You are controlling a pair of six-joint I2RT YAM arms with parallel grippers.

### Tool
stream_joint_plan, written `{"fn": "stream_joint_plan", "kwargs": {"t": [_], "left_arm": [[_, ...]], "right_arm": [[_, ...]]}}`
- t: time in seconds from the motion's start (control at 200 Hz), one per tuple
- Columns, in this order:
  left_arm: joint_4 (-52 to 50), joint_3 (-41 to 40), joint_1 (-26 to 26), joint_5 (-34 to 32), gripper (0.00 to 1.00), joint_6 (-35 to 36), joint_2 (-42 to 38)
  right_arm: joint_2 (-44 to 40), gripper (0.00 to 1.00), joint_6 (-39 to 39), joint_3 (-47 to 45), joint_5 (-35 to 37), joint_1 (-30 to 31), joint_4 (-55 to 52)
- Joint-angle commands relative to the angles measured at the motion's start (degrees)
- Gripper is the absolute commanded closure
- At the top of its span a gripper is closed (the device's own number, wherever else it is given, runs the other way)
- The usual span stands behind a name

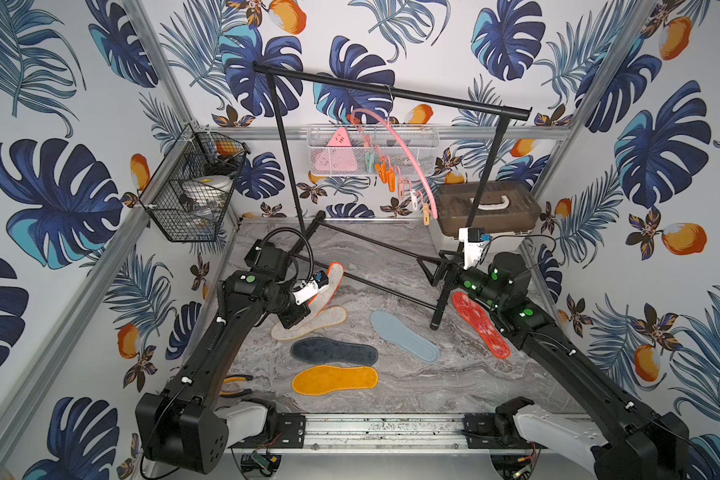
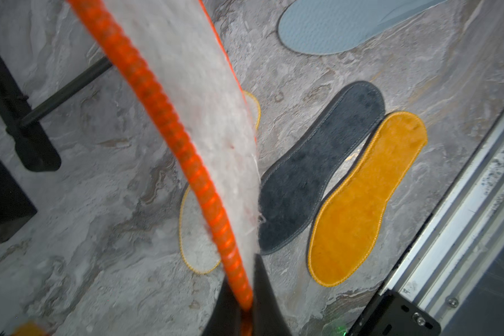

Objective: Take the shoe insoles off the hanger
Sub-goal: Place the insole at the center of the board.

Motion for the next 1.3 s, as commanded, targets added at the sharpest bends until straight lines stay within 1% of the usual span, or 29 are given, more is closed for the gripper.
{"fn": "stream_joint_plan", "kwargs": {"t": [0.0,0.055,0.14,0.215,0.245,0.295,0.395,0.425,0.435,0.46,0.525,0.59,0.645,0.69,0.851,0.946,0.986,1.016,1.081,1.101,1.296], "left_arm": [[3.48,-1.36,0.22,-13.44,1.00,-6.05,0.76],[6.90,-3.16,0.39,-20.00,1.00,-7.56,1.44],[15.64,-6.86,0.47,-33.76,1.00,-11.08,2.98],[23.80,-10.18,1.46,-43.94,1.00,-9.56,5.04],[26.52,-11.20,2.05,-46.88,1.00,-9.00,5.92],[29.96,-11.75,3.72,-48.97,1.00,-9.15,7.77],[31.89,-9.92,7.49,-48.60,1.00,-12.28,11.82],[32.66,-9.42,7.68,-49.00,1.00,-13.08,13.19],[33.08,-9.31,8.89,-49.22,1.00,-13.19,13.51],[34.20,-9.21,9.74,-50.08,1.00,-13.39,14.63],[39.22,-9.93,10.55,-54.00,1.00,-12.95,17.70],[43.55,-11.25,11.08,-55.68,1.00,-11.01,20.07],[47.11,-12.94,11.58,-55.72,1.00,-10.21,21.02],[48.07,-13.62,12.09,-54.98,1.00,-10.65,21.58],[42.46,-13.06,12.41,-49.33,1.00,-14.57,23.54],[43.21,-15.02,12.36,-47.61,0.98,-14.68,23.48],[44.20,-16.01,12.39,-47.37,0.95,-14.44,23.21],[44.70,-16.68,12.36,-47.28,0.90,-14.27,22.99],[43.88,-17.14,12.34,-45.96,0.72,-14.86,22.27],[43.41,-17.21,12.35,-45.28,0.68,-15.11,21.96],[36.94,-16.22,12.35,-38.16,0.65,-17.43,18.01]], "right_arm": [[-1.75,0.00,-3.59,-3.01,-1.12,1.20,3.33],[-2.66,0.00,-4.35,-5.00,-0.67,1.67,3.27],[-4.15,0.00,-4.77,-7.42,0.50,2.04,2.53],[-5.42,0.00,-4.77,-8.84,0.67,2.01,1.89],[-5.86,0.00,-4.85,-9.20,0.55,2.09,1.39],[-6.50,0.00,-4.86,-9.56,0.54,2.09,0.42],[-7.33,0.00,-5.29,-9.75,1.21,2.25,-1.92],[-7.48,0.00,-5.36,-9.82,1.49,2.24,-2.41],[-7.59,0.00,-5.38,-9.84,1.55,2.19,-2.58],[-7.69,0.00,-5.38,-9.85,1.76,2.23,-2.78],[-8.04,0.00,-5.38,-9.78,1.94,2.18,-3.38],[-8.39,0.00,-5.64,-9.20,2.18,2.19,-4.44],[-8.73,0.00,-5.74,-8.76,2.46,2.27,-5.23],[-8.92,0.00,-5.74,-8.53,2.72,2.27,-5.62],[-9.03,0.00,-5.49,-8.52,3.61,2.29,-6.49],[-8.77,0.00,-5.08,-8.79,3.72,2.33,-6.24],[-8.46,0.00,-4.87,-8.81,3.71,2.28,-6.23],[-8.17,0.00,-4.69,-8.75,3.71,2.33,-6.19],[-7.74,0.00,-4.51,-8.40,3.83,2.31,-6.67],[-7.60,0.00,-4.51,-8.31,3.88,2.27,-6.78],[-7.25,0.00,-4.33,-8.09,4.58,2.31,-7.36]]}}
